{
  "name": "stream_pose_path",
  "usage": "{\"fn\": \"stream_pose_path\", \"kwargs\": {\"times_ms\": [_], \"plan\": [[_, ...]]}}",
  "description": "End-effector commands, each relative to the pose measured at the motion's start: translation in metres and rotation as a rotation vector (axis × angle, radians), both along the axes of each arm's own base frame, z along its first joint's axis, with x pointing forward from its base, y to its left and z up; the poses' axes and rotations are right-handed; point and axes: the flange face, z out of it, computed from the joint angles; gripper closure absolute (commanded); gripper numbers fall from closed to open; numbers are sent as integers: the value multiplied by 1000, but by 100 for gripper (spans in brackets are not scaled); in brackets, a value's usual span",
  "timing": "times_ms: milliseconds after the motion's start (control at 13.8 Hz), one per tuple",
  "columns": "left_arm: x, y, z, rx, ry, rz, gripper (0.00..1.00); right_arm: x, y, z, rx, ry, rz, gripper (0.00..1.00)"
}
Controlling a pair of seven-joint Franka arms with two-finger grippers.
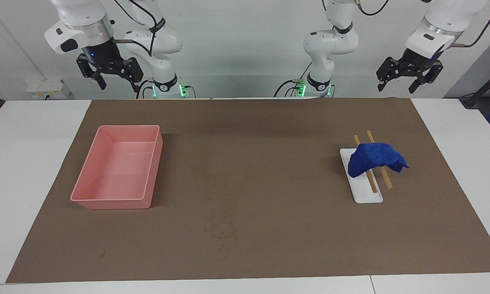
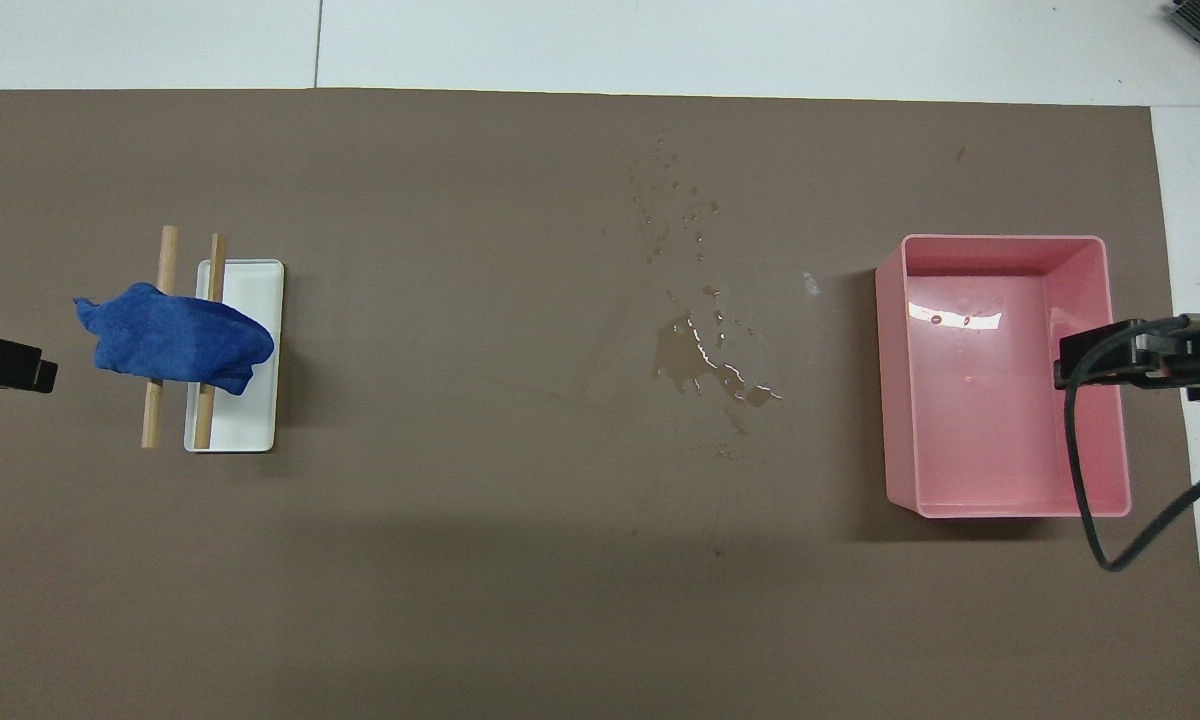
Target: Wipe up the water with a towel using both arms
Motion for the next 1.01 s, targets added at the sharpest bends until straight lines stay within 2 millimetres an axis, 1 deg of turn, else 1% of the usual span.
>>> {"fn": "stream_pose_path", "kwargs": {"times_ms": [0, 217, 290, 362, 434, 579, 652, 724, 869, 941], "plan": [[-5, 4, 1, -7, 4, -13, 0, -4, -3, -1, -4, 2, 27, 0], [-5, 4, 2, -6, 2, 5, 0, -4, -3, -1, -4, 2, 27, 0], [-6, 8, -1, -6, 5, 17, 0, -4, -3, -1, -4, 2, 27, 0], [-7, 17, -3, -6, -6, 60, 0, -4, -3, -1, -4, 2, 27, 0], [-4, 22, -12, -4, -42, 109, 0, -4, -3, -1, -4, 2, 27, 0], [5, 24, -39, -2, -83, 189, 0, -4, -3, -1, -4, 2, 27, 0], [13, 27, -51, -2, -98, 235, 0, -4, -3, -1, -4, 2, 27, 0], [20, 35, -62, -3, -114, 283, 0, -4, -3, -1, -4, 2, 27, 0], [32, 45, -94, 26, -138, 377, 0, -4, -3, -1, -4, 2, 27, 0], [34, 47, -116, 46, -158, 445, 0, -4, -3, -1, -4, 2, 27, 0]]}}
